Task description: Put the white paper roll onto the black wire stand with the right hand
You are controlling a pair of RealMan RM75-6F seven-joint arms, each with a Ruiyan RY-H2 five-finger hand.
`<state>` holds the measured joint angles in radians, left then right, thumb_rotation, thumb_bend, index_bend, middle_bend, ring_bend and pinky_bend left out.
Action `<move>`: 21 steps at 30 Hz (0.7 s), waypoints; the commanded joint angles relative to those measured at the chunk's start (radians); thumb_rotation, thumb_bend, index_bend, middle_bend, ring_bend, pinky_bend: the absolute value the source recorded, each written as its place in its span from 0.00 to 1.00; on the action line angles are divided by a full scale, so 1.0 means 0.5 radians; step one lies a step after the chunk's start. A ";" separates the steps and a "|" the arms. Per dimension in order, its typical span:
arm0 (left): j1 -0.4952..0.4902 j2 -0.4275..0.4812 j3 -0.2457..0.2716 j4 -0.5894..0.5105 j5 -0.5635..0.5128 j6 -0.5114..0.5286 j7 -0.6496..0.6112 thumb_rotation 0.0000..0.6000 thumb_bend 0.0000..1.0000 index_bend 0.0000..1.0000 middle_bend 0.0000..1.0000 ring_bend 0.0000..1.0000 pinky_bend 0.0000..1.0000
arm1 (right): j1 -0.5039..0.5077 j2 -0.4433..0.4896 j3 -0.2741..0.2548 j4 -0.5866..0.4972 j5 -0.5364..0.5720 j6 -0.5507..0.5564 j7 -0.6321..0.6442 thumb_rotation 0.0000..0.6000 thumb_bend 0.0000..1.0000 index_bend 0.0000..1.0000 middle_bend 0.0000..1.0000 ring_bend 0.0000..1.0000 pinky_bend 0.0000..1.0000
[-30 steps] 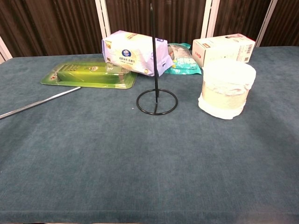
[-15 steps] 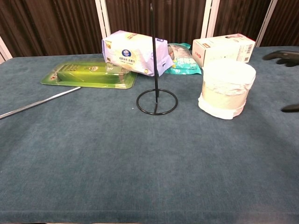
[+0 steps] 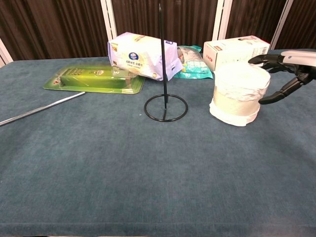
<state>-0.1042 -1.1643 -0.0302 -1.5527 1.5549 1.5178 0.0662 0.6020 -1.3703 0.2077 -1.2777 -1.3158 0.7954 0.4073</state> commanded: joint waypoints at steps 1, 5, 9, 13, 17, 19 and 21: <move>-0.003 0.001 -0.003 -0.002 -0.004 -0.003 0.001 1.00 0.47 0.00 0.00 0.00 0.07 | 0.036 -0.035 0.019 0.040 0.030 -0.037 0.027 1.00 0.12 0.00 0.00 0.00 0.00; -0.005 0.001 -0.005 -0.002 -0.011 -0.011 0.003 1.00 0.47 0.00 0.00 0.00 0.07 | 0.089 -0.079 0.033 0.092 0.062 -0.097 0.039 1.00 0.12 0.00 0.00 0.00 0.00; -0.005 -0.002 -0.003 0.006 -0.011 -0.014 -0.002 1.00 0.47 0.00 0.00 0.00 0.07 | 0.123 -0.100 0.047 0.118 0.106 -0.135 0.021 1.00 0.12 0.09 0.12 0.05 0.02; -0.001 0.004 -0.002 0.002 -0.007 -0.005 -0.007 1.00 0.47 0.00 0.00 0.00 0.07 | 0.125 -0.120 0.060 0.124 0.162 -0.109 -0.037 1.00 0.20 0.56 0.51 0.45 0.29; 0.001 0.009 0.000 -0.008 0.000 0.000 -0.006 1.00 0.47 0.00 0.00 0.00 0.07 | 0.107 -0.131 0.086 0.108 0.188 -0.030 -0.049 1.00 0.25 0.75 0.66 0.60 0.38; 0.004 0.009 0.003 -0.010 0.009 0.009 -0.007 1.00 0.47 0.00 0.00 0.00 0.07 | 0.085 -0.125 0.109 0.082 0.175 0.044 -0.011 1.00 0.28 0.79 0.69 0.64 0.39; 0.006 0.009 0.005 -0.013 0.015 0.015 -0.007 1.00 0.46 0.00 0.00 0.00 0.07 | 0.055 -0.112 0.133 0.048 0.136 0.153 0.034 1.00 0.29 0.79 0.69 0.64 0.39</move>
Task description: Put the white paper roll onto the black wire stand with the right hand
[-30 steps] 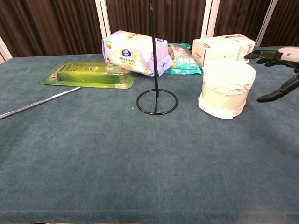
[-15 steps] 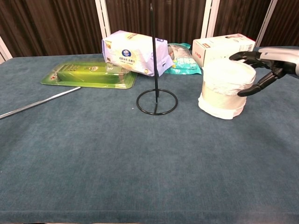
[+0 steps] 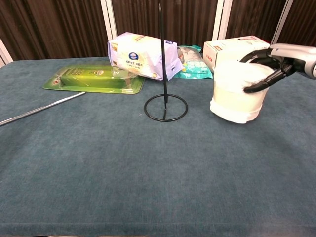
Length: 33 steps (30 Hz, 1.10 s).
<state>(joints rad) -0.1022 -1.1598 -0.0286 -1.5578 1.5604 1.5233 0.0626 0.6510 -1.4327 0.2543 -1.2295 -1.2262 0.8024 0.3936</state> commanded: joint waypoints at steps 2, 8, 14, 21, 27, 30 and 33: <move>0.002 0.000 0.002 -0.003 0.005 0.005 0.000 1.00 0.46 0.00 0.00 0.00 0.07 | -0.053 0.020 0.042 -0.061 -0.058 0.169 0.075 1.00 0.29 0.80 0.69 0.64 0.39; 0.003 -0.005 0.011 -0.008 0.030 0.013 0.011 1.00 0.47 0.00 0.00 0.00 0.07 | -0.168 0.298 0.221 -0.438 -0.217 0.587 0.285 1.00 0.29 0.79 0.69 0.64 0.39; 0.005 -0.008 0.016 -0.006 0.037 0.014 0.016 1.00 0.47 0.00 0.00 0.00 0.07 | -0.150 0.560 0.431 -0.886 -0.120 0.671 0.180 1.00 0.29 0.79 0.69 0.64 0.39; -0.003 -0.011 0.009 -0.007 0.027 0.001 0.022 1.00 0.47 0.00 0.00 0.00 0.07 | 0.092 0.640 0.606 -1.189 0.254 0.516 -0.276 1.00 0.29 0.79 0.69 0.64 0.40; 0.000 0.004 0.001 -0.010 0.011 0.003 0.000 1.00 0.47 0.00 0.00 0.00 0.07 | 0.324 0.584 0.651 -1.276 0.618 0.527 -0.752 1.00 0.29 0.79 0.69 0.64 0.40; -0.001 0.006 0.001 -0.001 0.007 -0.001 -0.018 1.00 0.47 0.00 0.00 0.00 0.07 | 0.414 0.561 0.649 -1.315 0.806 0.500 -0.888 1.00 0.29 0.79 0.69 0.64 0.40; -0.001 0.005 0.001 0.007 0.012 0.003 -0.028 1.00 0.47 0.00 0.00 0.00 0.07 | 0.493 0.526 0.633 -1.314 0.948 0.496 -0.992 1.00 0.29 0.79 0.69 0.64 0.40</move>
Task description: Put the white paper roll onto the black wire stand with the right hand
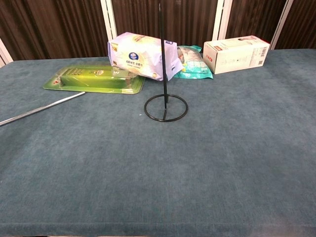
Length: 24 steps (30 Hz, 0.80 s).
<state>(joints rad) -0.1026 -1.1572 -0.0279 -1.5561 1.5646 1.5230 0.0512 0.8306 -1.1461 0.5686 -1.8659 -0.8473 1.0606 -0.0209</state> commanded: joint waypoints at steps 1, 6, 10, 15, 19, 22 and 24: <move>0.001 0.000 0.001 0.005 0.008 0.007 -0.010 1.00 0.47 0.00 0.00 0.00 0.07 | 0.159 -0.068 -0.005 -0.034 0.243 -0.019 -0.191 1.00 0.29 0.79 0.69 0.64 0.40; 0.005 0.009 0.005 0.001 0.014 0.014 -0.019 1.00 0.46 0.00 0.00 0.00 0.07 | 0.235 -0.109 -0.040 -0.009 0.435 -0.044 -0.268 1.00 0.29 0.78 0.69 0.64 0.40; 0.002 0.011 0.004 0.000 0.010 0.006 -0.020 1.00 0.47 0.00 0.00 0.00 0.07 | 0.271 -0.139 -0.066 0.006 0.470 -0.037 -0.301 1.00 0.29 0.78 0.69 0.64 0.40; 0.003 0.009 0.005 0.002 0.014 0.009 -0.019 1.00 0.47 0.00 0.00 0.00 0.07 | 0.321 -0.179 -0.087 0.029 0.528 -0.033 -0.337 1.00 0.29 0.78 0.69 0.64 0.40; 0.008 0.011 0.006 -0.001 0.012 0.014 -0.016 1.00 0.47 0.00 0.00 0.00 0.07 | 0.362 -0.203 -0.112 0.057 0.585 -0.028 -0.393 1.00 0.29 0.77 0.69 0.64 0.40; 0.009 0.015 0.009 -0.003 0.016 0.015 -0.018 1.00 0.47 0.00 0.00 0.00 0.07 | 0.391 -0.230 -0.132 0.088 0.614 -0.017 -0.431 1.00 0.29 0.77 0.69 0.64 0.40; 0.012 0.018 0.010 -0.006 0.019 0.019 -0.020 1.00 0.47 0.00 0.00 0.00 0.07 | 0.403 -0.248 -0.152 0.108 0.611 0.010 -0.464 1.00 0.29 0.76 0.69 0.64 0.40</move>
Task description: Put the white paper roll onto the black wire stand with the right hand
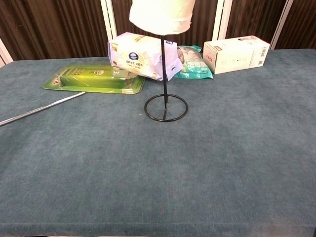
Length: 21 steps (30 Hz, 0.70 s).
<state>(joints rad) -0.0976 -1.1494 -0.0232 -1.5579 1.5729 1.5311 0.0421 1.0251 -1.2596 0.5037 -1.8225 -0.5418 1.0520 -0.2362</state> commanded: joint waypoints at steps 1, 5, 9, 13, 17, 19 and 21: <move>-0.002 0.000 -0.003 0.005 -0.004 -0.003 -0.006 1.00 0.47 0.00 0.00 0.00 0.07 | 0.022 -0.030 -0.037 0.030 0.018 0.039 -0.062 1.00 0.29 0.75 0.69 0.64 0.40; -0.003 -0.009 -0.005 0.025 -0.009 -0.007 -0.017 1.00 0.46 0.00 0.00 0.00 0.07 | 0.047 0.005 -0.074 0.008 0.159 -0.041 -0.138 1.00 0.29 0.54 0.65 0.54 0.38; 0.000 -0.012 -0.002 0.037 -0.003 -0.001 -0.028 1.00 0.47 0.00 0.00 0.00 0.07 | 0.049 0.032 -0.095 0.022 0.142 -0.126 -0.123 1.00 0.29 0.03 0.31 0.22 0.20; -0.003 -0.005 -0.004 0.010 -0.002 -0.003 -0.010 1.00 0.47 0.00 0.00 0.00 0.07 | 0.035 0.036 -0.115 0.048 0.037 -0.104 -0.107 1.00 0.25 0.00 0.07 0.01 0.07; -0.011 -0.002 -0.005 0.006 -0.004 -0.018 -0.009 1.00 0.47 0.00 0.00 0.00 0.07 | 0.021 0.036 -0.141 0.057 -0.020 -0.063 -0.119 1.00 0.23 0.00 0.03 0.00 0.06; -0.010 -0.003 -0.003 0.005 0.000 -0.014 -0.009 1.00 0.47 0.00 0.00 0.00 0.07 | 0.017 0.055 -0.150 0.045 -0.014 -0.070 -0.129 1.00 0.22 0.00 0.02 0.00 0.05; -0.008 -0.004 -0.003 0.005 0.004 -0.008 -0.009 1.00 0.47 0.00 0.00 0.00 0.07 | 0.002 0.086 -0.162 0.017 -0.026 -0.069 -0.134 1.00 0.22 0.00 0.00 0.00 0.05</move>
<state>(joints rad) -0.1015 -1.1511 -0.0245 -1.5555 1.5745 1.5273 0.0377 1.0303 -1.2236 0.4264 -1.8072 -0.5517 1.0177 -0.3012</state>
